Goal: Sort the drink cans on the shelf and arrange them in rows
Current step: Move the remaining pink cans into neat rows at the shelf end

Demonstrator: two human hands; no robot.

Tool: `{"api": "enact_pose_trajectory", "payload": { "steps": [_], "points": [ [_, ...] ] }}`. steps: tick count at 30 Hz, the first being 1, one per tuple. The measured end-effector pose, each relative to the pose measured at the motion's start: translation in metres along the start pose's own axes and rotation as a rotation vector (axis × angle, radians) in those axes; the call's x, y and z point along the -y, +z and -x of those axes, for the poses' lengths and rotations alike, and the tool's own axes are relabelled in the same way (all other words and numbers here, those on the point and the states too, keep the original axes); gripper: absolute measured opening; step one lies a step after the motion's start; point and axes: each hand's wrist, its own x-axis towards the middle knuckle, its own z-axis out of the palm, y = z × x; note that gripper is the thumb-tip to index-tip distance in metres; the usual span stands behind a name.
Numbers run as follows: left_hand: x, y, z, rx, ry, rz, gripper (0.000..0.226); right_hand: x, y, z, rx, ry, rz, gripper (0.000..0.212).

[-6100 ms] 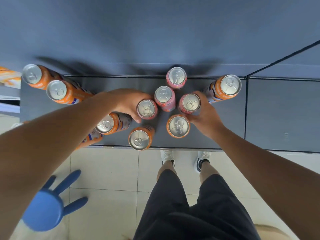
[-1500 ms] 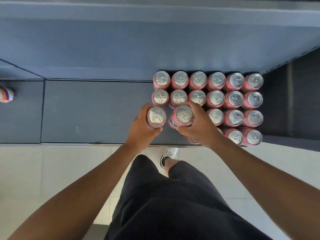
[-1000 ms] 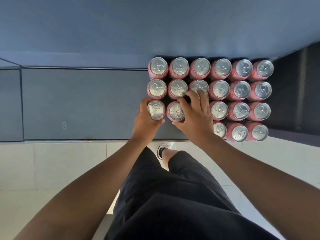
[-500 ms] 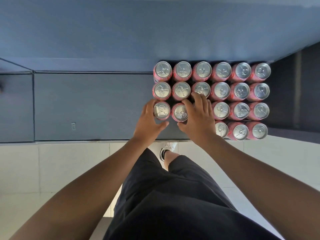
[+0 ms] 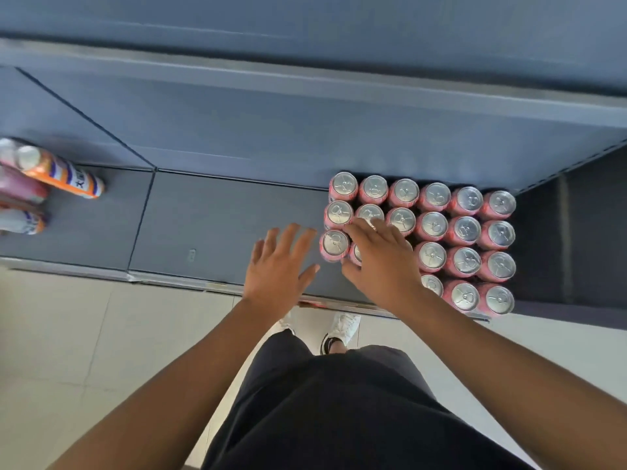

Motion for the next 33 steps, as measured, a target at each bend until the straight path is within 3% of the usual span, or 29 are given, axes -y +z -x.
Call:
{"api": "enact_pose_trajectory", "payload": {
  "steps": [13,26,33],
  "points": [
    [0.092,-0.057,0.082,-0.158,-0.096,-0.079,0.054,0.117,-0.034,-0.025,0.144,-0.38,0.011,0.049],
    [0.265,-0.108,0.246,-0.382,-0.344,-0.077,0.05,0.379,-0.013,-0.03,0.135,-0.518,-0.029,0.053],
    [0.338,-0.124,0.318,-0.409,-0.463,-0.116,0.051,0.477,0.007,-0.034,0.17,-0.614,-0.009,0.051]
  ]
}}
